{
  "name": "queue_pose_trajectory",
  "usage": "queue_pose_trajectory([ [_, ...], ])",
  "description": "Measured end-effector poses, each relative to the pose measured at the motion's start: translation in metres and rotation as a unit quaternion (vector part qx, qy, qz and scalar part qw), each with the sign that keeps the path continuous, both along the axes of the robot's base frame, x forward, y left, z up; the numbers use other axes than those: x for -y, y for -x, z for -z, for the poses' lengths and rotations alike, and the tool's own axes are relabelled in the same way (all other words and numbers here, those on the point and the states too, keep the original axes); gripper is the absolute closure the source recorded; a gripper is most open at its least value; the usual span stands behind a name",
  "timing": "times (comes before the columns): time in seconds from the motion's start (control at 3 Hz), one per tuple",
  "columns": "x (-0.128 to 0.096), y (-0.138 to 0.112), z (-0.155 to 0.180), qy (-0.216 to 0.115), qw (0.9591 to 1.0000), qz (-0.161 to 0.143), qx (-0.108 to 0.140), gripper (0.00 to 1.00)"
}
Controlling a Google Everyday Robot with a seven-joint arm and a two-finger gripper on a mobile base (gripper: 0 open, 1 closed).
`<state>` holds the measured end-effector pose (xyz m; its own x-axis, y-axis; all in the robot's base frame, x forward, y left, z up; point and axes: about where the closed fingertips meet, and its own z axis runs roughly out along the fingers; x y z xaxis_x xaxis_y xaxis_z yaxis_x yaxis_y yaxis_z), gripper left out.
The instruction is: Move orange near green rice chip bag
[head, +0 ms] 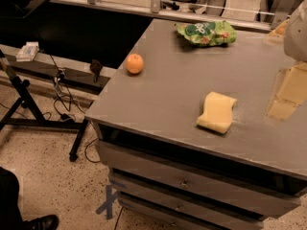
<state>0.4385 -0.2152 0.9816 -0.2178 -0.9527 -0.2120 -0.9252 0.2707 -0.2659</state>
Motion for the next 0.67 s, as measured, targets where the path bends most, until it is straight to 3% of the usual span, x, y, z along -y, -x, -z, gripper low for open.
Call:
queue_pose_trajectory([
  [0.67,-0.0032,-0.0034,-0.0008,-0.007,1.0000,0.000,0.004,0.00],
])
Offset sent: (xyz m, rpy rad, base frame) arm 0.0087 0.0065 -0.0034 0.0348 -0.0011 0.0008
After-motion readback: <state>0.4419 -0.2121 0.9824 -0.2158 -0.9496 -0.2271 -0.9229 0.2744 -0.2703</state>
